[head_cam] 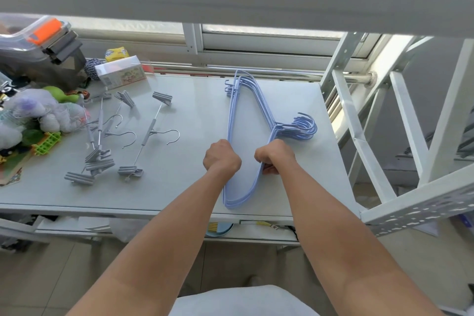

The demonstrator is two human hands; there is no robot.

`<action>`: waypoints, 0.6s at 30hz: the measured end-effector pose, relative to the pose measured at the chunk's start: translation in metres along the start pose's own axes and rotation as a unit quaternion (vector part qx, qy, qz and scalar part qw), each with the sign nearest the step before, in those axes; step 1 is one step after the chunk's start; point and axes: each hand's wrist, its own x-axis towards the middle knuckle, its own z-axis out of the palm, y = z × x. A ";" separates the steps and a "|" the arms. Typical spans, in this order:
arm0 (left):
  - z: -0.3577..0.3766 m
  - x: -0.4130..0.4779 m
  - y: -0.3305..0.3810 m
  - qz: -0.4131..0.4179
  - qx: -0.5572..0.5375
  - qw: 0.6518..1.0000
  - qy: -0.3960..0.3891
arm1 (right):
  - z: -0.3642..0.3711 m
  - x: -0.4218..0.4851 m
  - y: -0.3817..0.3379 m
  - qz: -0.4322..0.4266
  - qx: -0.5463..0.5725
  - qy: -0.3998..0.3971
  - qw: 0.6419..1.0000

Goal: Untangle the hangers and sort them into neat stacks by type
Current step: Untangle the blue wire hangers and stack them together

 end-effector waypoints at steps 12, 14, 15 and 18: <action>-0.001 0.000 -0.003 0.019 0.006 1.000 -0.014 | -0.001 -0.004 0.001 0.019 0.044 -0.034 0.998; 0.000 0.000 -0.002 0.020 0.004 1.000 -0.014 | -0.001 -0.004 0.004 0.020 0.045 -0.029 0.998; 0.001 0.000 -0.001 0.019 0.001 1.000 -0.014 | -0.002 -0.005 0.004 0.021 0.046 -0.027 0.998; 0.002 0.000 0.000 0.019 -0.008 1.000 -0.016 | -0.004 -0.006 0.005 0.020 0.046 -0.026 0.998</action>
